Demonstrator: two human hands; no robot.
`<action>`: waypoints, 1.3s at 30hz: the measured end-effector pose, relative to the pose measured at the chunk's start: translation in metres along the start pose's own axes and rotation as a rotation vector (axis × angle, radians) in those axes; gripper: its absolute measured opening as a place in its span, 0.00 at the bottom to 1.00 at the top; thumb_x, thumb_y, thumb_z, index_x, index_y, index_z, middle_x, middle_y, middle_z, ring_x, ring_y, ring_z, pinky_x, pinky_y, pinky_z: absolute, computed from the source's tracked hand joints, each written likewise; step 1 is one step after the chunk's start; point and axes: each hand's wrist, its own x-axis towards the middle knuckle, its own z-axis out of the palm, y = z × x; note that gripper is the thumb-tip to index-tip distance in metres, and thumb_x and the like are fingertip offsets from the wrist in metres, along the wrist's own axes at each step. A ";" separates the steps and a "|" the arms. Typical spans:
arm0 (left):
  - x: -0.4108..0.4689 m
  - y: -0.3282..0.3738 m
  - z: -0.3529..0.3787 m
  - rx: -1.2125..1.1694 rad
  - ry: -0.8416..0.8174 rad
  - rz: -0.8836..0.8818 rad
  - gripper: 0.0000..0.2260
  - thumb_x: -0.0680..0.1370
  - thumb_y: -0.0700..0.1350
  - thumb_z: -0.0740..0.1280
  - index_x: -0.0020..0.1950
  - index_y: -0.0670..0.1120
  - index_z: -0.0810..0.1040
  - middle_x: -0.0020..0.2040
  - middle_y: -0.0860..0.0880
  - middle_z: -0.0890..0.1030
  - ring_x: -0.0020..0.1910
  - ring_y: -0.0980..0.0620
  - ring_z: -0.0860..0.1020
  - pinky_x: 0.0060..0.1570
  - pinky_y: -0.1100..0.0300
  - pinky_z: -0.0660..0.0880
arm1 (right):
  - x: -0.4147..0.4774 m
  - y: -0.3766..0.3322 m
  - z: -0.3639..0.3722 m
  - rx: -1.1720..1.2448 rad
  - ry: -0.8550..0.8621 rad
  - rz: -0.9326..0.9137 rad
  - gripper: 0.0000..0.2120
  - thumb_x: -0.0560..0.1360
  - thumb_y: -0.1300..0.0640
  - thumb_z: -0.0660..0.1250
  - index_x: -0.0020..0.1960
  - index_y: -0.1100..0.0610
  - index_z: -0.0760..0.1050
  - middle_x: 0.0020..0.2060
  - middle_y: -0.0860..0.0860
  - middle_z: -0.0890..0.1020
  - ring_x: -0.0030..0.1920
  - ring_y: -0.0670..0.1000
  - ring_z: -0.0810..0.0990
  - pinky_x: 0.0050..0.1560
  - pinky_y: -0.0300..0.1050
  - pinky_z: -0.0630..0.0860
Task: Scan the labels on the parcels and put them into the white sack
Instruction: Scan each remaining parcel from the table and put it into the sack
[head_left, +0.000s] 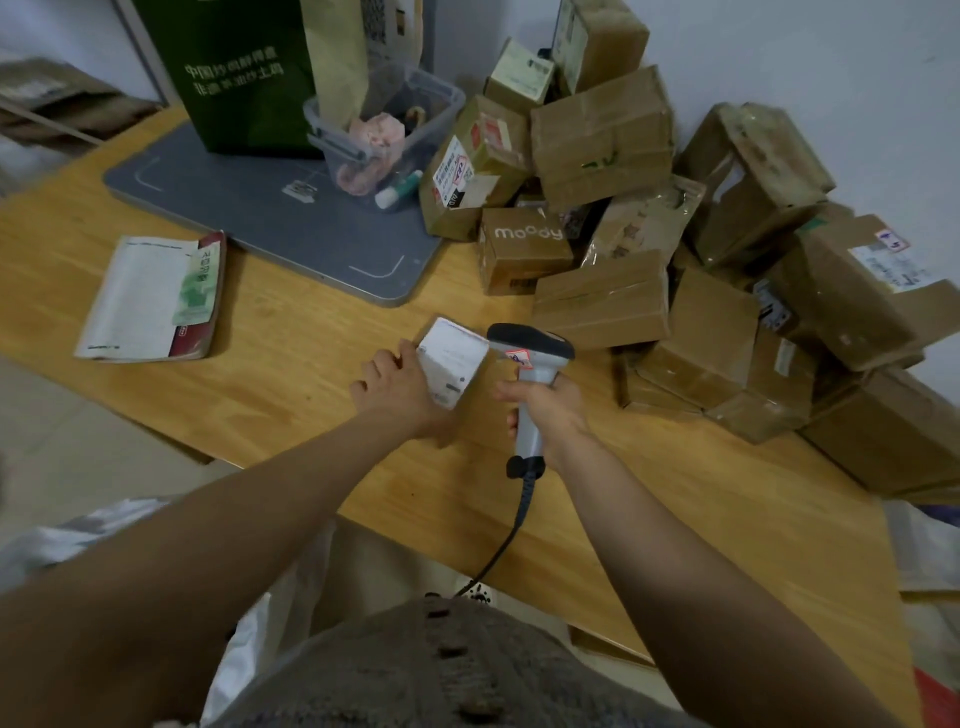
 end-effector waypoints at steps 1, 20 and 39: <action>0.006 -0.009 -0.007 0.032 -0.033 0.083 0.49 0.69 0.60 0.72 0.78 0.48 0.45 0.73 0.42 0.56 0.73 0.40 0.55 0.68 0.43 0.57 | -0.001 -0.002 -0.002 -0.021 -0.015 -0.011 0.10 0.69 0.65 0.74 0.44 0.57 0.74 0.33 0.55 0.80 0.21 0.48 0.74 0.25 0.40 0.73; 0.037 -0.048 -0.052 0.357 -0.223 0.538 0.53 0.65 0.40 0.79 0.79 0.51 0.46 0.77 0.50 0.51 0.76 0.48 0.52 0.72 0.53 0.61 | -0.022 -0.018 0.010 -0.497 -0.252 -0.073 0.05 0.69 0.64 0.72 0.39 0.59 0.76 0.22 0.51 0.77 0.21 0.48 0.73 0.24 0.40 0.70; 0.015 -0.111 -0.124 0.382 -0.021 0.546 0.49 0.68 0.45 0.78 0.79 0.52 0.47 0.78 0.48 0.54 0.75 0.45 0.59 0.70 0.50 0.64 | -0.061 -0.022 0.051 -0.795 -0.347 -0.518 0.12 0.70 0.58 0.73 0.38 0.47 0.71 0.29 0.44 0.76 0.28 0.42 0.74 0.32 0.39 0.72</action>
